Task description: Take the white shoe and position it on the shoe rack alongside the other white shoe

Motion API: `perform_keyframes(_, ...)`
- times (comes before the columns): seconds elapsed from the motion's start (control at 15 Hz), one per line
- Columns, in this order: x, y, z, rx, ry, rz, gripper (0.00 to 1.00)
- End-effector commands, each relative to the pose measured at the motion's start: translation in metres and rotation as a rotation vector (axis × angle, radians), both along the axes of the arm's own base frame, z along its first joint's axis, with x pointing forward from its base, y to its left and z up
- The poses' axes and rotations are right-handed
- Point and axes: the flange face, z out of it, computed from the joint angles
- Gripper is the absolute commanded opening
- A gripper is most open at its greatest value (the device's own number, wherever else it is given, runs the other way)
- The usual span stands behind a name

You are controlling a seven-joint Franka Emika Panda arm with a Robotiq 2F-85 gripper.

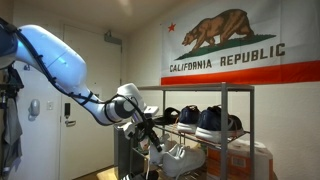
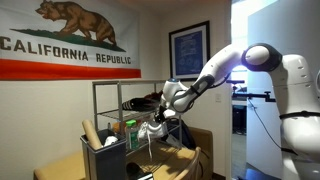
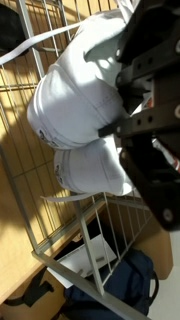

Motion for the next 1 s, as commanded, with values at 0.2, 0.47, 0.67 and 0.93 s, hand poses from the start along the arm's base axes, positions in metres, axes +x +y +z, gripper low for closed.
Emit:
perform_keyframes(0.2, 0.003, 0.006, -0.006, -0.02, -0.047, -0.028, 0.42)
perform_keyframes(0.47, 0.005, 0.011, -0.007, -0.027, -0.043, -0.039, 0.73)
perform_keyframes(0.67, 0.006, 0.013, -0.004, -0.04, -0.027, -0.043, 0.94)
perform_keyframes(0.93, 0.004, 0.013, 0.002, -0.091, 0.045, -0.078, 1.0)
